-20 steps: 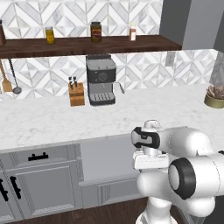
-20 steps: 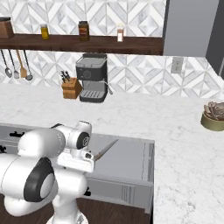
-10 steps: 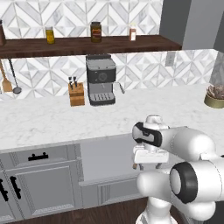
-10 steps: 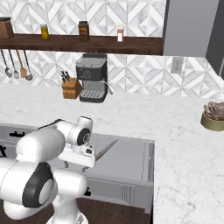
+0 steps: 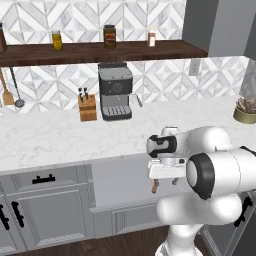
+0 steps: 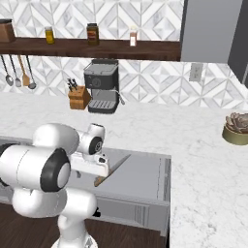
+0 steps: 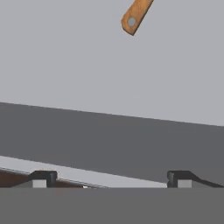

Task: Pick up the knife from the drawer and place it on the cutting board. Then place the meat from the plate to the cutting board.

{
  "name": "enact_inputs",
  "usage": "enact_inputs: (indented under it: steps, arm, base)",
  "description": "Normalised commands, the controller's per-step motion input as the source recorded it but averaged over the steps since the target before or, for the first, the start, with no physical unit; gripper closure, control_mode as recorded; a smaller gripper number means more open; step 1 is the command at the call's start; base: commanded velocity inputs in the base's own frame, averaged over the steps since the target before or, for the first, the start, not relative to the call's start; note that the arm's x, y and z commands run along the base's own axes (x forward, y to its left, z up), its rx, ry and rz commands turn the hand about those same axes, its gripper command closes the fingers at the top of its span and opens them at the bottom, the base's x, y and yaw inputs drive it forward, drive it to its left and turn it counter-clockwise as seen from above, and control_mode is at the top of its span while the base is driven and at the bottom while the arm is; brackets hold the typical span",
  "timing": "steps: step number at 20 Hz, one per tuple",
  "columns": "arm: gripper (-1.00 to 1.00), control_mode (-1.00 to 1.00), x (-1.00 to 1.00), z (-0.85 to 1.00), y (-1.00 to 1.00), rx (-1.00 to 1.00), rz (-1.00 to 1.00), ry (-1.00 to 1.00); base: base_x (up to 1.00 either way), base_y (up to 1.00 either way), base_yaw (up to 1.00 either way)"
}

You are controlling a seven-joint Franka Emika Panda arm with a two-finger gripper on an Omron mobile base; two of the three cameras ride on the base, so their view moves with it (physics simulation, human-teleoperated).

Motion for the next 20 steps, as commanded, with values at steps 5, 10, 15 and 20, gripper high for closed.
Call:
enact_inputs:
  steps: [5, 10, 15, 20]
  arm:
    - [-1.0, -1.0, 0.26, -0.52, 0.0, 0.0, 0.09, -0.08]
    - [-1.0, -1.0, 0.13, -0.33, 0.0, 0.0, 0.07, -0.04]
    - [-1.0, -1.0, 0.31, -0.12, -0.04, 0.0, 0.0, -0.08]
    - [-1.0, -1.0, 0.25, -0.27, -0.06, 0.0, -0.06, -0.06]
  base:
    - [0.0, 0.0, 0.0]
    - [0.0, 0.0, 0.0]
    - [0.0, 0.0, 0.0]
    - [0.0, 0.0, 0.0]
